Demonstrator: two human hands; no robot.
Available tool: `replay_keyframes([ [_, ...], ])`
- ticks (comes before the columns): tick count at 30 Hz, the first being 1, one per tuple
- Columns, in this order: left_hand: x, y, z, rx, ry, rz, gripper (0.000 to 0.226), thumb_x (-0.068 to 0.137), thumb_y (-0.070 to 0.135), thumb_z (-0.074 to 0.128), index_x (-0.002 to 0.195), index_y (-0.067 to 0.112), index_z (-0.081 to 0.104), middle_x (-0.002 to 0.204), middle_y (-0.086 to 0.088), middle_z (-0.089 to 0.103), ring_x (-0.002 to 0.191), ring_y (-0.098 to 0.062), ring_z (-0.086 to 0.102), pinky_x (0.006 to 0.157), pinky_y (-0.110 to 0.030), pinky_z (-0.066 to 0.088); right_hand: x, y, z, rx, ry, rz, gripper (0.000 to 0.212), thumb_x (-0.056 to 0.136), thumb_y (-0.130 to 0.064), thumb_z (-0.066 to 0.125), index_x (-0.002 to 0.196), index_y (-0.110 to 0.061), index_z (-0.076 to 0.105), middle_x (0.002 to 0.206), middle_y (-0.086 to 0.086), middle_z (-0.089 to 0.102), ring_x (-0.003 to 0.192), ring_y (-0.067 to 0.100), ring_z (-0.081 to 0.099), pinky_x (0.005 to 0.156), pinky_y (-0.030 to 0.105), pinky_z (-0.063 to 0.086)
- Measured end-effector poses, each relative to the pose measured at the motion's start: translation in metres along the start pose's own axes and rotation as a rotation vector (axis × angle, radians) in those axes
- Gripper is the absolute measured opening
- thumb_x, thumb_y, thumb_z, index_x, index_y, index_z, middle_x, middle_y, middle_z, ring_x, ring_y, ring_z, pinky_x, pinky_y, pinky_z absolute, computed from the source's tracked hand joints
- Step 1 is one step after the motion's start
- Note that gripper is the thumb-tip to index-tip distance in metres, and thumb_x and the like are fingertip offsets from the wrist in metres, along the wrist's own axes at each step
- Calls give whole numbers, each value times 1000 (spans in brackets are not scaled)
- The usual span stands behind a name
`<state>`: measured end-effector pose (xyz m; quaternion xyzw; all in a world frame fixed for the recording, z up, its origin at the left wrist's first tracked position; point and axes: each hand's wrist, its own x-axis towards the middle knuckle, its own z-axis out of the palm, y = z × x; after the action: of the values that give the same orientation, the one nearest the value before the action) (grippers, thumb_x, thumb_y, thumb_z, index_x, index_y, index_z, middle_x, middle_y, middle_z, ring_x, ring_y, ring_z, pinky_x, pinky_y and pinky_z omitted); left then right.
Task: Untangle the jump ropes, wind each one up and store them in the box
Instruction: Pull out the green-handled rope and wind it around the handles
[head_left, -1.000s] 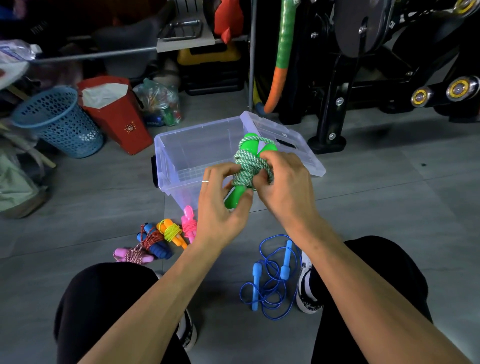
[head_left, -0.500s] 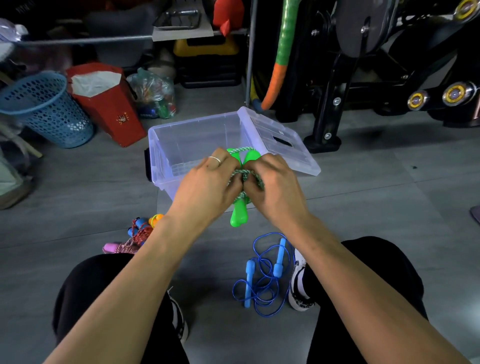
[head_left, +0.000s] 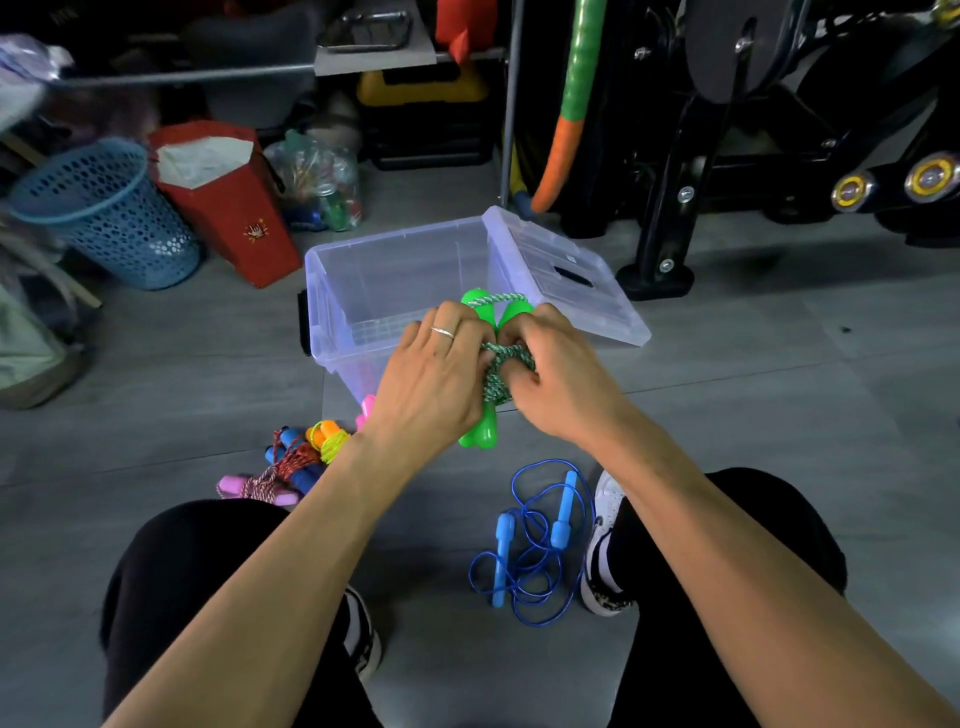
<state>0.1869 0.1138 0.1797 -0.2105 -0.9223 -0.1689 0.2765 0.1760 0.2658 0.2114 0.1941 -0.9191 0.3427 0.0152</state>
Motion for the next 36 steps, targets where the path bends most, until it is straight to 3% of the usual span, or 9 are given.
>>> replay_keyframes([
  [4, 3, 0, 1, -11, 20, 19, 10, 87, 12, 46, 96, 11, 51, 95, -12, 57, 82, -24, 48, 69, -31, 33, -3, 4, -2, 65, -14, 51, 16, 89, -7, 53, 103, -8, 60, 102, 1, 45, 89, 13, 45, 72, 16, 29],
  [6, 2, 6, 0, -149, -10, -113, 17, 90, 19, 48, 100, 9, 57, 102, -9, 54, 87, -17, 48, 73, -28, 37, -6, 7, -3, 77, 64, 53, 18, 89, -8, 53, 105, -10, 62, 102, 0, 48, 89, 16, 51, 76, 24, 39],
  [9, 4, 21, -1, -637, -107, -643, 25, 91, 26, 58, 112, 14, 55, 112, -1, 53, 94, -8, 55, 78, -19, 48, -6, 7, -2, 24, 186, 29, 19, 89, -9, 55, 106, -9, 63, 103, 3, 53, 89, 18, 56, 80, 28, 43],
  [12, 10, 31, -3, -1068, -204, -1153, 39, 86, 41, 58, 113, 12, 60, 101, -8, 68, 87, -17, 68, 82, -39, 59, -2, 3, 5, 20, 234, 2, 20, 86, -9, 56, 105, -7, 63, 103, 8, 57, 88, 21, 58, 79, 26, 42],
  [14, 13, 34, -9, -1258, -166, -1301, 31, 90, 32, 59, 112, 10, 64, 98, -9, 72, 85, -22, 70, 71, -41, 61, 0, 0, 9, 30, 219, 1, 22, 85, -8, 55, 105, -5, 63, 104, 9, 58, 92, 23, 57, 81, 23, 40],
  [16, 16, 31, -16, -1204, -72, -1262, 24, 90, 21, 62, 112, 9, 63, 94, -10, 71, 75, -18, 67, 60, -35, 59, 1, -2, 12, 34, 190, 14, 22, 86, -6, 54, 107, -2, 61, 105, 12, 58, 99, 26, 55, 81, 20, 35],
  [20, 18, 18, -25, -924, -32, -1006, 20, 87, 11, 62, 107, 15, 64, 90, -8, 70, 66, -18, 59, 62, -48, 55, 3, -6, 16, 21, 105, 39, 20, 89, -3, 50, 107, 0, 59, 107, 14, 51, 107, 30, 45, 84, 19, 28],
  [28, 15, 13, -35, -1013, -126, -1077, 17, 85, 7, 65, 101, 7, 69, 81, -12, 69, 66, -24, 57, 64, -45, 53, 6, 0, 3, 147, -207, 81, 10, 89, -18, 57, 99, -18, 54, 102, -4, 35, 103, 9, 35, 81, 19, 26],
  [36, 10, 13, -39, -1093, -153, -1068, 23, 86, 11, 67, 108, 12, 65, 86, -8, 68, 68, -23, 63, 68, -49, 57, -2, 8, 1, 107, 26, -97, 19, 85, -27, 70, 93, -11, 63, 94, -2, 51, 91, 15, 52, 82, 26, 41],
])
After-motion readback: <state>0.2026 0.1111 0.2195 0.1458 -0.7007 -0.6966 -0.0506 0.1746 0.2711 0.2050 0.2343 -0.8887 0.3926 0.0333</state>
